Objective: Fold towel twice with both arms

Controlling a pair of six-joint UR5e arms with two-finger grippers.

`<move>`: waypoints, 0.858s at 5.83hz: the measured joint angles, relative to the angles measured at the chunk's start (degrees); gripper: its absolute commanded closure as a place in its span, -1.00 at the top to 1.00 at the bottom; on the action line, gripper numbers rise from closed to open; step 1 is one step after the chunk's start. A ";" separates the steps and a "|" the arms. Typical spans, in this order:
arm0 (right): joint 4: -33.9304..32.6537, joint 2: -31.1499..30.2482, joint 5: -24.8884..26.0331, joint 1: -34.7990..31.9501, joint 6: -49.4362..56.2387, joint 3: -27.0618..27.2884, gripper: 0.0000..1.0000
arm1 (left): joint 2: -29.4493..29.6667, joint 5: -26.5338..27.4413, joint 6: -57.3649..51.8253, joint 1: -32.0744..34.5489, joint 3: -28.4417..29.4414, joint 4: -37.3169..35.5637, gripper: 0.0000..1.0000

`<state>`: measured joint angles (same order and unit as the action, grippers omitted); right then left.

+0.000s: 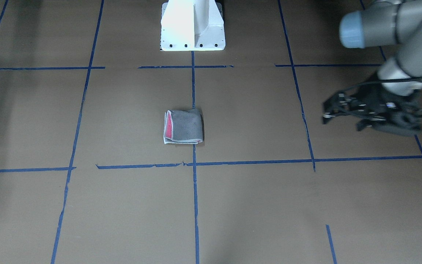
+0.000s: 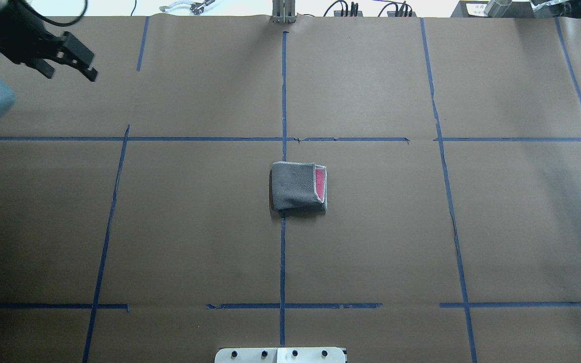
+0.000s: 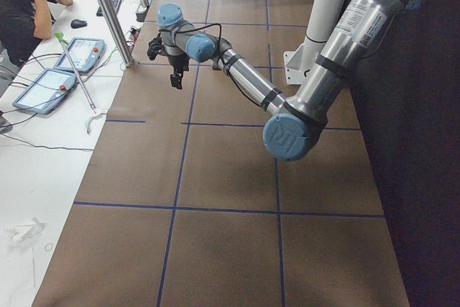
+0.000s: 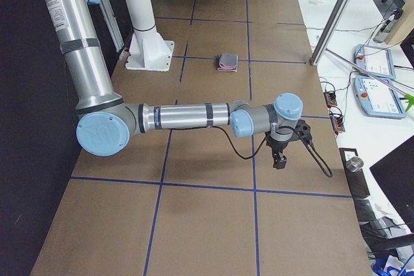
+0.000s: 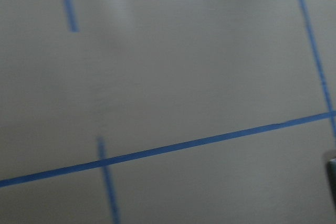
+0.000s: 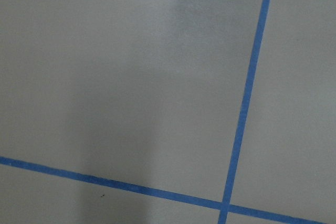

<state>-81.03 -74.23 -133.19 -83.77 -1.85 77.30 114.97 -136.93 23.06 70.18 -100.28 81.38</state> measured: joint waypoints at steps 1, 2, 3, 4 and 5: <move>-0.04 -0.10 -0.72 -1.12 1.25 -1.37 1.00 | -2.94 -1.01 -10.98 6.46 2.07 -4.65 1.00; -0.08 -0.52 -1.16 -1.69 1.74 -2.02 1.00 | -4.98 -1.05 -18.06 11.52 5.84 -7.09 1.00; -0.07 -1.10 -1.28 -1.82 1.85 -2.22 1.00 | -6.39 -0.72 -22.33 15.31 10.58 -7.76 1.00; -0.03 -1.54 -1.29 -1.83 1.86 -2.23 1.00 | -7.49 -0.64 -27.14 17.76 14.95 -7.53 1.00; 0.04 -1.95 -1.26 -1.84 1.85 -2.25 1.00 | -9.76 -0.68 -32.12 19.05 18.20 -5.60 1.00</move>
<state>-80.98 -76.18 -134.45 -85.61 0.00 75.06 105.21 -137.61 -9.06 89.23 -82.08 75.78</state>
